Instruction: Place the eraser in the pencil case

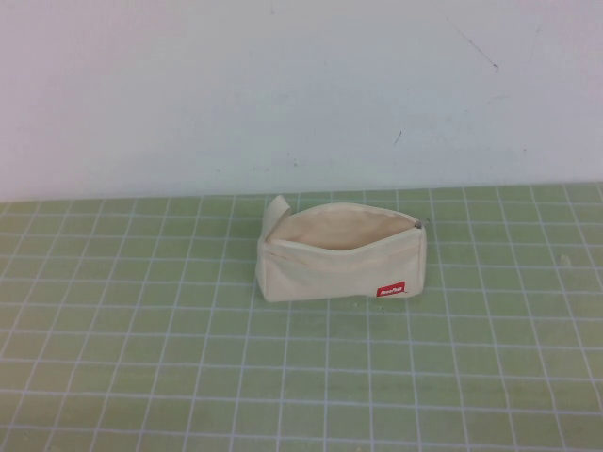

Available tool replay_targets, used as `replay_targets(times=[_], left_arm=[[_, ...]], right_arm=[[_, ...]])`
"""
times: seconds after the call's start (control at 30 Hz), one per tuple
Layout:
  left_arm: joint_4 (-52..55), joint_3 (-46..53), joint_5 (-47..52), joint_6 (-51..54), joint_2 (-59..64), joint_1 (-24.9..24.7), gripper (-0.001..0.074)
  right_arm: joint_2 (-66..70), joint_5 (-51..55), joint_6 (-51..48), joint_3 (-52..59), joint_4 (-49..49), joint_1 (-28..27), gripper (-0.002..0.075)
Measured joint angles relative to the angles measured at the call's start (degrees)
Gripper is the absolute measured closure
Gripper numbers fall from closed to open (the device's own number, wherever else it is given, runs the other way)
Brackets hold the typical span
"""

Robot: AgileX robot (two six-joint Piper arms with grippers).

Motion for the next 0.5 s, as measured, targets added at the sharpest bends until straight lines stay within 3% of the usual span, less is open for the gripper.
replay_targets(times=[0.5], left_arm=[[0.02, 0.00, 0.00, 0.70, 0.00, 0.00, 0.0736]], right_arm=[[0.00, 0.00, 0.00, 0.00, 0.00, 0.00, 0.0727]])
